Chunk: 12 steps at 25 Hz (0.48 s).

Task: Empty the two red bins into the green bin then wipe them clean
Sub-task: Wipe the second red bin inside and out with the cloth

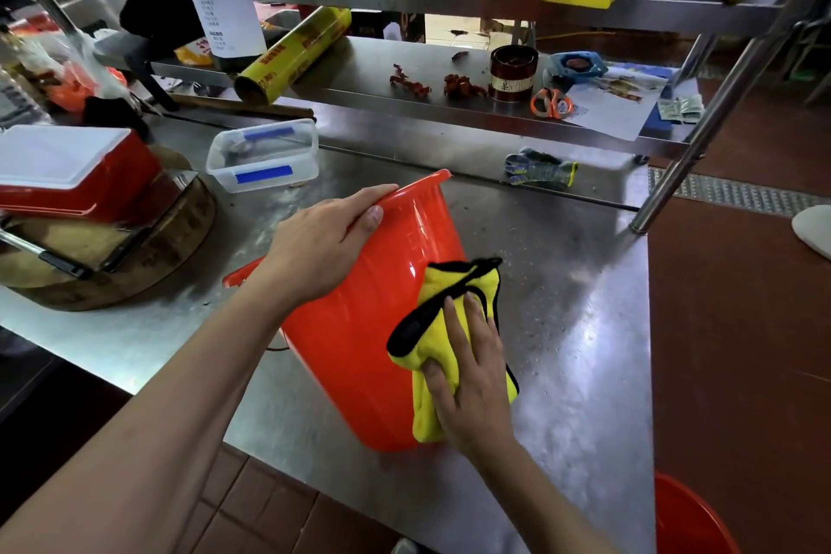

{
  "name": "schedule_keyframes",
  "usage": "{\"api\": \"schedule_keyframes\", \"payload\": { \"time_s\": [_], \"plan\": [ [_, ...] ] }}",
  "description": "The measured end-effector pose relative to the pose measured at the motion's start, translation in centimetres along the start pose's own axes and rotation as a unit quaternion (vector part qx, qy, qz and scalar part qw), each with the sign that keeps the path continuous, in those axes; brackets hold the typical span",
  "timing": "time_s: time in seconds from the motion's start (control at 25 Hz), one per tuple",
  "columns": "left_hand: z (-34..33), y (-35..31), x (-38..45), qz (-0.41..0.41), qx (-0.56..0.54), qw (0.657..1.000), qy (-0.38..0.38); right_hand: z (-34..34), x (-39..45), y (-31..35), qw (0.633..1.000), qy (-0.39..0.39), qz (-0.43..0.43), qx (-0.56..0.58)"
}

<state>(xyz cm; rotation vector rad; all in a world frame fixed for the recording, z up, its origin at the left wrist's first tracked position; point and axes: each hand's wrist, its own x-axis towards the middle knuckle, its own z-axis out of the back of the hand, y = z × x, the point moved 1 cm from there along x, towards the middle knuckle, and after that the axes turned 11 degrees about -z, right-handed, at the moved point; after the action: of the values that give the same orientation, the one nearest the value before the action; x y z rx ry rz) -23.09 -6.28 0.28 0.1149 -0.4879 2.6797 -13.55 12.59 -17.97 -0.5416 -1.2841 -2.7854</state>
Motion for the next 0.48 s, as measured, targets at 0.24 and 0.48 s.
{"api": "schedule_keyframes", "payload": {
  "time_s": [0.24, 0.48],
  "plan": [
    [-0.4, -1.1, -0.5, -0.041, 0.001, 0.999, -0.019, 0.1, 7.1, 5.6, 0.999, -0.035, 0.021, 0.008],
    [0.4, 0.8, -1.6, -0.029, -0.047, 0.998, -0.028, -0.5, 6.4, 6.2, 0.998, -0.03, 0.056, -0.011]
  ]
}}
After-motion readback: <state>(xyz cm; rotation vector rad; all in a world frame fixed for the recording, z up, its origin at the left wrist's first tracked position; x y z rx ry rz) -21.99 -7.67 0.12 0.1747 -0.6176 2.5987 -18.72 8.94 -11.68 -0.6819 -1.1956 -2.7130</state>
